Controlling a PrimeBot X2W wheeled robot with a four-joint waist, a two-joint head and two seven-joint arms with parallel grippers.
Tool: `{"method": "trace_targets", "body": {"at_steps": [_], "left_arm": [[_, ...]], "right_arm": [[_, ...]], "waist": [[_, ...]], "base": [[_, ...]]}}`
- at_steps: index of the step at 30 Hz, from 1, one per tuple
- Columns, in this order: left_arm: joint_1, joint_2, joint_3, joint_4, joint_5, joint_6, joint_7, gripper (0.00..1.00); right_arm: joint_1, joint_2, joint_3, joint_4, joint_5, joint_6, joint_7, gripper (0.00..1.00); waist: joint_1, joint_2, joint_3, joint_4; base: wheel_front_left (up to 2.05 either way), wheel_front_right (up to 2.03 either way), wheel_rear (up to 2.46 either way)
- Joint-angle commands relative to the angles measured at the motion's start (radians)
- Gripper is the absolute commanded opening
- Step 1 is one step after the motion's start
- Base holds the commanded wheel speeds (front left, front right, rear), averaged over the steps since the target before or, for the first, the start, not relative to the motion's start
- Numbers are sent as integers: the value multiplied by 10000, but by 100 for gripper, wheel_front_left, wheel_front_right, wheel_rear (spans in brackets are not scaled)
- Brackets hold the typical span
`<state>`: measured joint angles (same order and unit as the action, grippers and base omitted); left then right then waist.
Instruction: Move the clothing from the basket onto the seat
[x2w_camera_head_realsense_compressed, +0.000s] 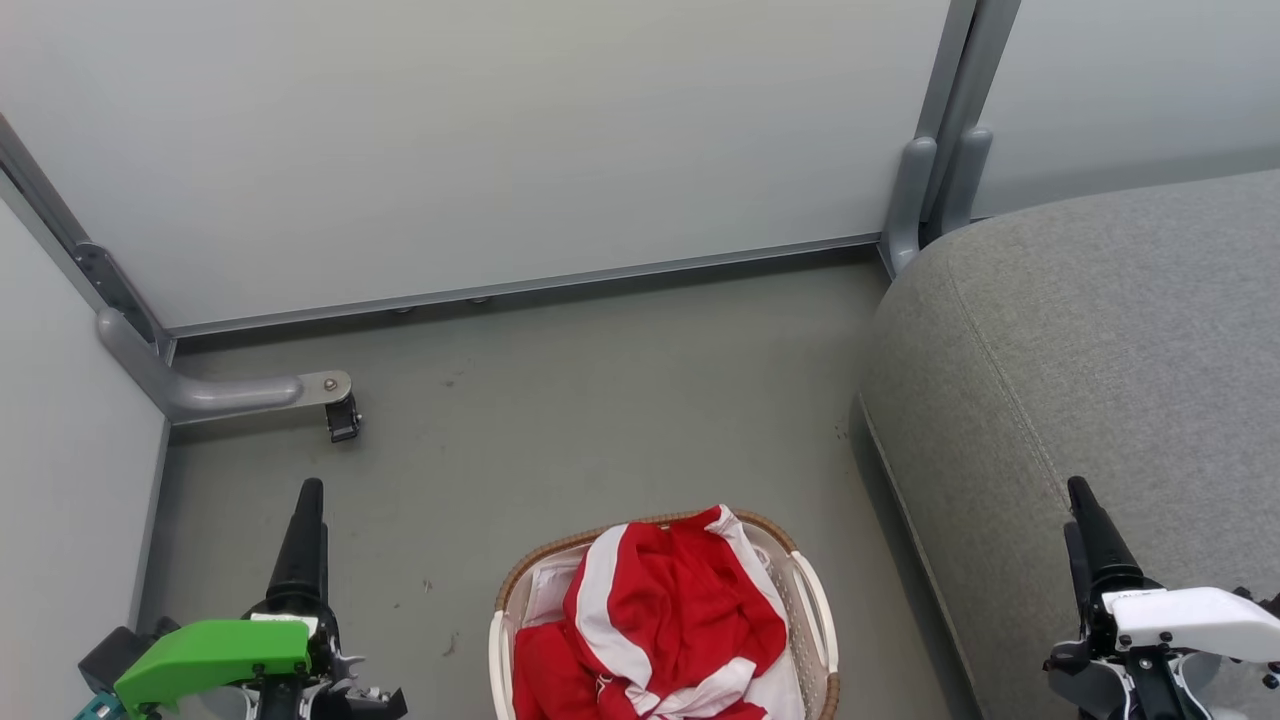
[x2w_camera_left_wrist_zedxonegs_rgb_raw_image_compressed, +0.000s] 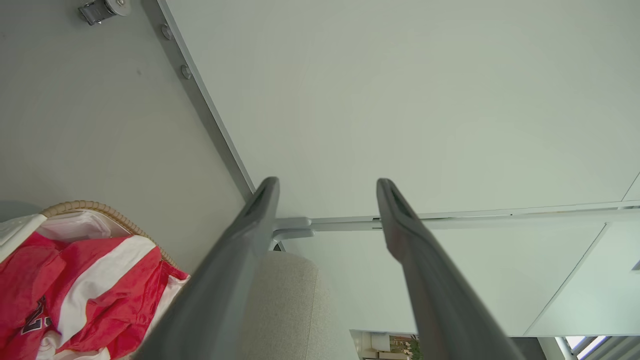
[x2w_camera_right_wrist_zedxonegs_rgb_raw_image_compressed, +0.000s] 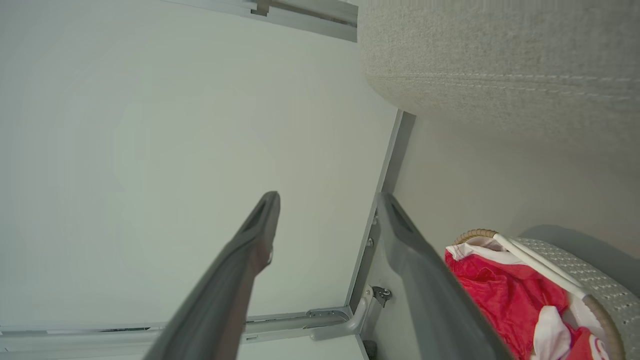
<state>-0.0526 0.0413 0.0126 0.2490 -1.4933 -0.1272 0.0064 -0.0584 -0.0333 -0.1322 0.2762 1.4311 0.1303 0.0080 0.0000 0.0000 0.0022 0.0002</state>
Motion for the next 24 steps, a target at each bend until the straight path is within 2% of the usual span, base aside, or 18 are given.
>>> {"method": "trace_targets", "body": {"at_steps": [1, 10, 17, 24], "left_arm": [[-30, 47, -49, -187, 266, -23, -110, 100], [8, 57, -102, -337, 1643, -27, -452, 100], [87, 64, -77, -509, 2991, 44, -711, 100], [203, 70, -190, -656, 4464, 188, -932, 100]], "right_arm": [[-96, -92, -77, -226, -338, 3, -112, 100], [-5, -104, -128, -573, -1890, 3, -457, 100], [134, -114, 141, -884, -3874, 3, -715, 100], [249, -125, 395, -1056, -5307, 3, -943, 100]], "waist": [[0, 0, -5, 1], [0, 0, -32, 17], [0, 0, -39, 28], [0, 0, -35, 28]], "base": [[0, 0, 0], [0, 0, 0], [0, 0, 0], [0, 0, 0]]}}
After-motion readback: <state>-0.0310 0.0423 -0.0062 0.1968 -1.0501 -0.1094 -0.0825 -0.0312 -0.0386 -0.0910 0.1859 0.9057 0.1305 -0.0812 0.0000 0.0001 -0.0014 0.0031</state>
